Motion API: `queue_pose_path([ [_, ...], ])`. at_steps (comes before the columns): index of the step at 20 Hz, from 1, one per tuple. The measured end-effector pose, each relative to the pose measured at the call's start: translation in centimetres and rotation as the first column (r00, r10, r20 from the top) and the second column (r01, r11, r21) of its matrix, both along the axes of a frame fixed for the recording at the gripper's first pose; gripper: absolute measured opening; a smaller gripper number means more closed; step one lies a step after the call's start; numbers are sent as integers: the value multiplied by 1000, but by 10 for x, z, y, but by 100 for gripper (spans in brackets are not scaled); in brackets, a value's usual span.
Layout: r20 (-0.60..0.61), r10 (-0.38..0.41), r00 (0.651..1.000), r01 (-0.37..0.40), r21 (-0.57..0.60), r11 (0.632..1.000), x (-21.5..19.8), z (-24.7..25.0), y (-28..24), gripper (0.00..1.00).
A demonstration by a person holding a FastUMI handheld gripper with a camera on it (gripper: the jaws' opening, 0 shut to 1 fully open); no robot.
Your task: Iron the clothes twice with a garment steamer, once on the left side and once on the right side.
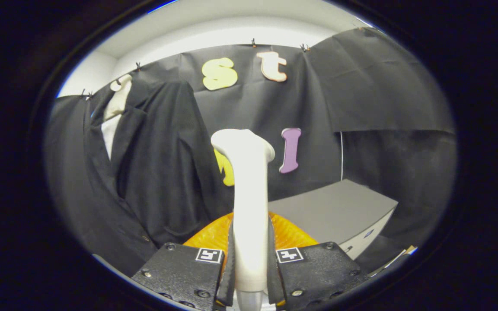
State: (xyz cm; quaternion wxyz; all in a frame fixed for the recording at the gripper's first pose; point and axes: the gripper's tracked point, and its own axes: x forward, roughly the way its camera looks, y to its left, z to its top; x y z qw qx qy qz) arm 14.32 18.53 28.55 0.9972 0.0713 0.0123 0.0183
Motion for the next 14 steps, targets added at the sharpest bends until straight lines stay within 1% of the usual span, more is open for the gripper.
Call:
queue_pose_path([
  [3,116,-15,993,19,-30,999,-13,33,15,32],
  [7,266,10,964,14,-88,996,-12,76,51,32],
  [11,364,3,931,43,-120,992,-6,102,77,32],
  [14,412,-11,911,76,-143,987,2,117,95,32],
])
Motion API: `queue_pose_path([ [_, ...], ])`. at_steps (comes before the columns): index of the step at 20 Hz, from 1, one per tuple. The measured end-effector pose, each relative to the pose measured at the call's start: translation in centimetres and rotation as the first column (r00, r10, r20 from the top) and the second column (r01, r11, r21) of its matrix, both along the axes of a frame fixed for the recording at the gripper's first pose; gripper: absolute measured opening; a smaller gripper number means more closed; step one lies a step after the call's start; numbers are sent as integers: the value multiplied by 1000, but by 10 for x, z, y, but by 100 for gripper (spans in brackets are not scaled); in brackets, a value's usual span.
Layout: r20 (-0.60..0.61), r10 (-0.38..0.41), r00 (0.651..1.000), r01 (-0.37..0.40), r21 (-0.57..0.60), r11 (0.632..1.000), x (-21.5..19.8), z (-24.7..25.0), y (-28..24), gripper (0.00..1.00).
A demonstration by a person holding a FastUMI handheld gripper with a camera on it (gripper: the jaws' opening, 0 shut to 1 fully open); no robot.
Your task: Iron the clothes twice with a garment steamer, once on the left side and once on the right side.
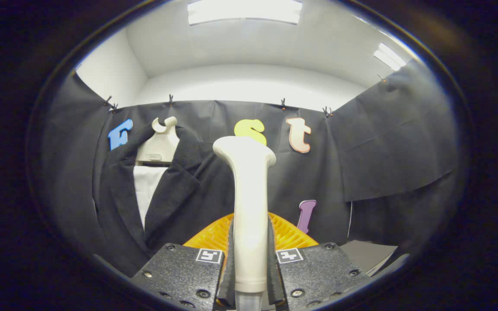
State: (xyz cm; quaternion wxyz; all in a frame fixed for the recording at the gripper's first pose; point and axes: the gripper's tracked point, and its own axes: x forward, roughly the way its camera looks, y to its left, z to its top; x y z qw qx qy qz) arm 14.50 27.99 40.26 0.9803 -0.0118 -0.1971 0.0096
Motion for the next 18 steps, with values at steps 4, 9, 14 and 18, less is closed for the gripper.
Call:
queue_pose_path([
  [4,86,-29,996,32,-31,999,-2,16,22,32],
  [9,90,-14,996,21,-72,997,9,10,53,32],
  [14,84,-46,995,54,-103,993,18,-11,65,32],
  [18,45,-31,999,36,-118,992,19,-35,72,32],
])
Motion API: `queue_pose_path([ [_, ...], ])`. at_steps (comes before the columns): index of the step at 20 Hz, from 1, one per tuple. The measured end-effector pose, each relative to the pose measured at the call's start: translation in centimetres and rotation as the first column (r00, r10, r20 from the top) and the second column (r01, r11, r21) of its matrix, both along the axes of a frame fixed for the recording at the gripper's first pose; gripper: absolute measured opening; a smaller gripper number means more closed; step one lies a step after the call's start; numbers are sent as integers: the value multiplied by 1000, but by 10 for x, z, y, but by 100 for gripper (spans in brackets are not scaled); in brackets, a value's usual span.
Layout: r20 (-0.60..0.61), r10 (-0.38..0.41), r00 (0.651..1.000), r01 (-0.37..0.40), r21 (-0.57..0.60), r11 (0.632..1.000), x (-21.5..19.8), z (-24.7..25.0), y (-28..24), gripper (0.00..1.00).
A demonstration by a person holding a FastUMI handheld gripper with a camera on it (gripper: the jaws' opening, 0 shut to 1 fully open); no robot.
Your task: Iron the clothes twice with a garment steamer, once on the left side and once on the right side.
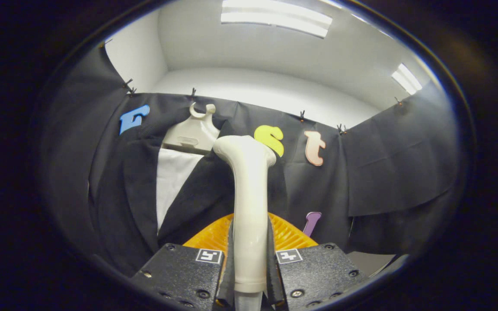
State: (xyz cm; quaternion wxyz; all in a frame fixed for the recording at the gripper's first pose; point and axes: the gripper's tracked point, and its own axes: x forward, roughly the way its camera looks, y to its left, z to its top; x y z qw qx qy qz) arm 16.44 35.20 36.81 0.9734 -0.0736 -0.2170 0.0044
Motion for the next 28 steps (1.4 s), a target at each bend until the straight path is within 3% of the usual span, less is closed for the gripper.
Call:
queue_pose_path([
  [11,-98,-9,995,11,14,1000,0,-64,-2,32],
  [28,-263,-9,965,-7,-63,998,-16,-192,-2,32],
])
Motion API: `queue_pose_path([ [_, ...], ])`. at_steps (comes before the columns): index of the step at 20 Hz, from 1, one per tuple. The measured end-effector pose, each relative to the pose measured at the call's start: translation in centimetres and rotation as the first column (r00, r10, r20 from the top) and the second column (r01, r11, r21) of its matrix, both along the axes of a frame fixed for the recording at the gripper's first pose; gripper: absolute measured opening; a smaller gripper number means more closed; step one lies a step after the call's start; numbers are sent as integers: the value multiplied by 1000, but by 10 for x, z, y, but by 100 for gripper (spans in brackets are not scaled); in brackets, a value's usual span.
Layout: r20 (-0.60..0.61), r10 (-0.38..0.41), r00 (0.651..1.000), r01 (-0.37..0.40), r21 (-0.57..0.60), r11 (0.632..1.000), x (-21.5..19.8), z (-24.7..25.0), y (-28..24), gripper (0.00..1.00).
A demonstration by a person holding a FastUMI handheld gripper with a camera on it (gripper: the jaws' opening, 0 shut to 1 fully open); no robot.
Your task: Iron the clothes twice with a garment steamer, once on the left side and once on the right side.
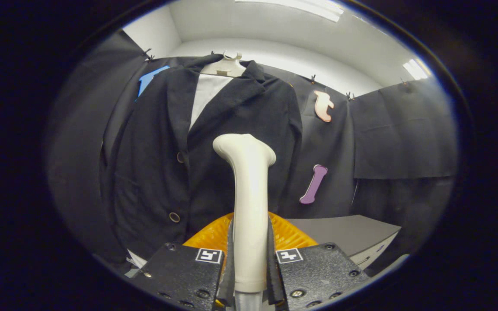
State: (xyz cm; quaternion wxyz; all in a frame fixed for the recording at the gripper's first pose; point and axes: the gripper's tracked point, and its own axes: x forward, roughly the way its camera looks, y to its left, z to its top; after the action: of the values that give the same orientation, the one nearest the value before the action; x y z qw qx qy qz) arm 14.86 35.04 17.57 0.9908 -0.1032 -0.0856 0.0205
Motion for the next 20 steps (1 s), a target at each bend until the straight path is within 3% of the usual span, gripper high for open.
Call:
queue_pose_path([
  [20,-211,72,975,-102,-136,985,-39,-137,-14,32],
])
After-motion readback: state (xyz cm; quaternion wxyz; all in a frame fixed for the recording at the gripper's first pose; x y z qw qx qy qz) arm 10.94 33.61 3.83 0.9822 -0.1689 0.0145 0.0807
